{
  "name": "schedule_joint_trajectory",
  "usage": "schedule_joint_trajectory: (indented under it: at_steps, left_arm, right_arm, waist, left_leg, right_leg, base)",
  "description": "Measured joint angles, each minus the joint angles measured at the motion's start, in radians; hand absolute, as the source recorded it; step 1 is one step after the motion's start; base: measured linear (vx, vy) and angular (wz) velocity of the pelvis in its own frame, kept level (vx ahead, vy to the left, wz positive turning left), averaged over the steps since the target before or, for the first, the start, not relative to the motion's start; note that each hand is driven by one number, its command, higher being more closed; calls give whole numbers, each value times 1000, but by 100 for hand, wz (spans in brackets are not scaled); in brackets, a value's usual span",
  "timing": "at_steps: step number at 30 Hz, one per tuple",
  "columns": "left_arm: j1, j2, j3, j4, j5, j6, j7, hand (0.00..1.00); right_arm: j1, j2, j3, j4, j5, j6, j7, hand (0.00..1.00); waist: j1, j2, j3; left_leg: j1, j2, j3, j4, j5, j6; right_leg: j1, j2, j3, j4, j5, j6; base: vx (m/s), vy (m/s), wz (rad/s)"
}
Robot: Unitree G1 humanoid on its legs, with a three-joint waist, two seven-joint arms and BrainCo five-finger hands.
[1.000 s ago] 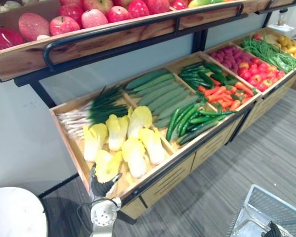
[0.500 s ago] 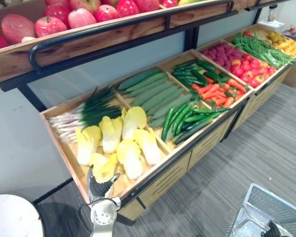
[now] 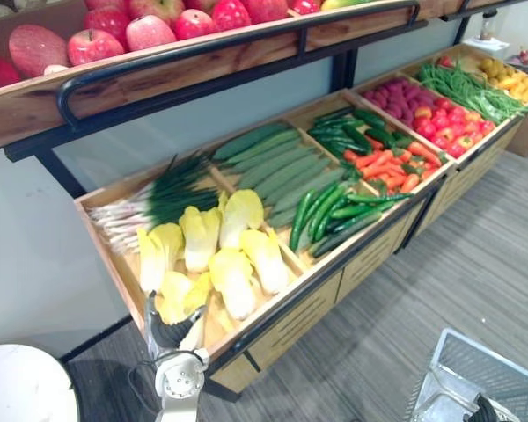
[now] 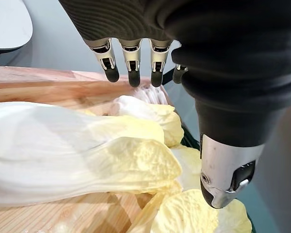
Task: Pick vegetable in the basket
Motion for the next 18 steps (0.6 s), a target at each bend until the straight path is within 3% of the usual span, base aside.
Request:
schedule_joint_trajectory:
  at_steps: [18]
  left_arm:
    - [-27,4,12,46,-5,1,25,0]
  right_arm:
    - [-1,0,6,0,-1,0,0,100]
  waist:
    - [-1,-9,3]
  left_leg:
    - [-23,1,4,-1,-1,-2]
  right_leg:
    - [-17,3,3,-17,2,1]
  base:
    - [2,-1,0]
